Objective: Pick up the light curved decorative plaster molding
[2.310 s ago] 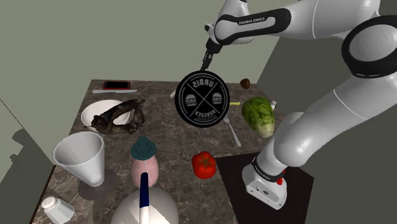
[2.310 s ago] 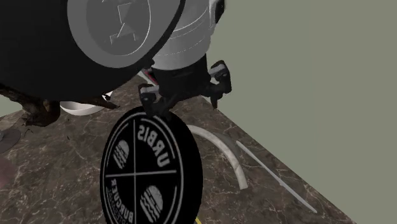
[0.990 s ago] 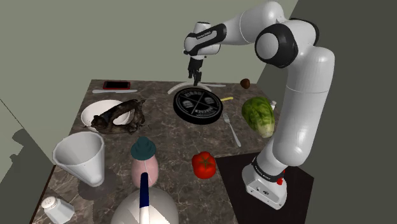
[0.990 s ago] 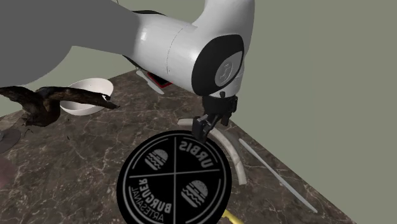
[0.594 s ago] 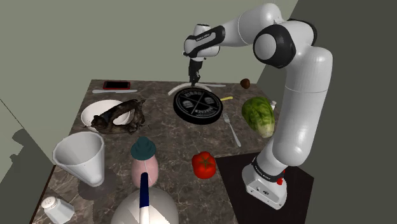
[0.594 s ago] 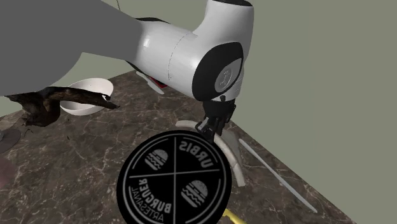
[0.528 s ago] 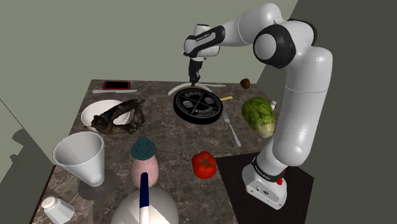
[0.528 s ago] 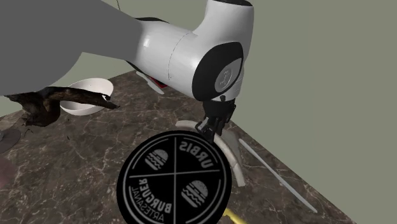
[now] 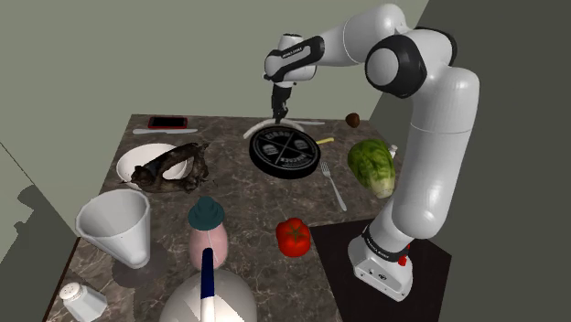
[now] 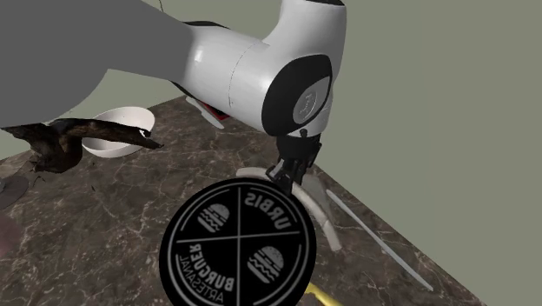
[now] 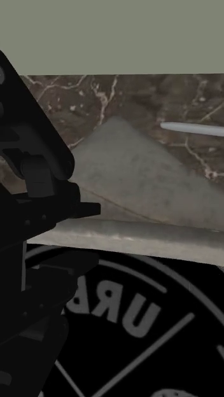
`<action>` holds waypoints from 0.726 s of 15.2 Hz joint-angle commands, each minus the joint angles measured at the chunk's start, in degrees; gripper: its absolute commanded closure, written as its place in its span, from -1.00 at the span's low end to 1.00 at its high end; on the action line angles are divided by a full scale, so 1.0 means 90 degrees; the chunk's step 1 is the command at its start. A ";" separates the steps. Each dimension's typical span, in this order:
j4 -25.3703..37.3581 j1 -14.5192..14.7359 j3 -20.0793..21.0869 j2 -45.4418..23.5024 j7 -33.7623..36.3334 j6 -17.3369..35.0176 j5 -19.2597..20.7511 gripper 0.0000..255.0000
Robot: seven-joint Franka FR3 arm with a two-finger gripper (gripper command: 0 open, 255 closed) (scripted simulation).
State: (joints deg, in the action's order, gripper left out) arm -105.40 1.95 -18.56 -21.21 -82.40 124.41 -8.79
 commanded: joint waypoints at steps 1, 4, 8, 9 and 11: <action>0.0041 0.0013 -0.0014 0.0079 0.0022 -0.0130 0.0037 1.00; 0.0142 0.0027 -0.0037 0.0199 0.0059 -0.0344 0.0092 1.00; 0.0298 0.0043 -0.0062 0.0343 0.0103 -0.0635 0.0158 1.00; 0.0341 0.0046 -0.0068 0.0376 0.0114 -0.0709 0.0173 1.00; 0.0431 0.0052 -0.0078 0.0439 0.0134 -0.0858 0.0202 1.00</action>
State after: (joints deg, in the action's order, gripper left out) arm -101.81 2.36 -19.22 -17.58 -81.32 117.28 -7.11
